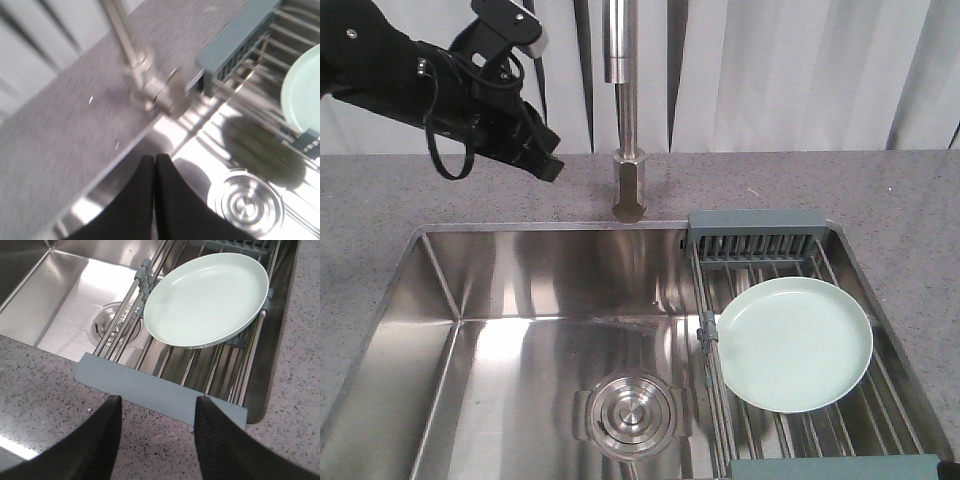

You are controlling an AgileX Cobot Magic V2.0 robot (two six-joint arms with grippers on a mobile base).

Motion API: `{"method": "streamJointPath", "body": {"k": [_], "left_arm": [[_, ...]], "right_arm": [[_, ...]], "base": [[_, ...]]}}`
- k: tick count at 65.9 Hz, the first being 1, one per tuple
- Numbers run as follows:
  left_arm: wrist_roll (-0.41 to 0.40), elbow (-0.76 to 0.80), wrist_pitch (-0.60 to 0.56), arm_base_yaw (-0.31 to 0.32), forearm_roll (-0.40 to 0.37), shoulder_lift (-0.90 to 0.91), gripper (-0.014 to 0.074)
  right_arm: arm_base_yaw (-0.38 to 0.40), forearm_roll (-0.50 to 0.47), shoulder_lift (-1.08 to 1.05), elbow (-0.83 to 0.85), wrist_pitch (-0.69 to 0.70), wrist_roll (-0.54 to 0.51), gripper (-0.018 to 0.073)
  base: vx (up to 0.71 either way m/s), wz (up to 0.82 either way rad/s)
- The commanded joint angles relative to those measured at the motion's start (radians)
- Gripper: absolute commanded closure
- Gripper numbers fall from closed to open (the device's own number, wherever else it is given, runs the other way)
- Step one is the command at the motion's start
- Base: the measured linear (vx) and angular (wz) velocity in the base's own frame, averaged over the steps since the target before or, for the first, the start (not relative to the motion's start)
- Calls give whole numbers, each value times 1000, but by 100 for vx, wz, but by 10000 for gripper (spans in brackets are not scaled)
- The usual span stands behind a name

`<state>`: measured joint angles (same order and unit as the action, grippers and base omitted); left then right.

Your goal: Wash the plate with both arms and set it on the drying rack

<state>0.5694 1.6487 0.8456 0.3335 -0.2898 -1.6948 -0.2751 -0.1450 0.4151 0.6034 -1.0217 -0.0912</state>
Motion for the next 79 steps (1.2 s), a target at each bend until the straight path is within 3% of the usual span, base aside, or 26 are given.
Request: {"method": "streamJointPath", "body": {"k": [1, 22, 45, 79], "left_arm": [[-228, -4, 7, -10, 107, 96, 603], [-404, -330, -98, -77, 136, 338, 603], [-456, -575, -103, -191, 149, 586, 603], [-760, -874, -95, -208, 362, 939, 603]], "right_arm": [[-2, -2, 7, 26, 59, -11, 216], [-2, -2, 7, 26, 59, -11, 216], [-2, -2, 7, 26, 59, -11, 216], [-2, -2, 7, 26, 59, -11, 216]], "base": [[0, 0], [0, 0], [0, 0], [0, 0]]}}
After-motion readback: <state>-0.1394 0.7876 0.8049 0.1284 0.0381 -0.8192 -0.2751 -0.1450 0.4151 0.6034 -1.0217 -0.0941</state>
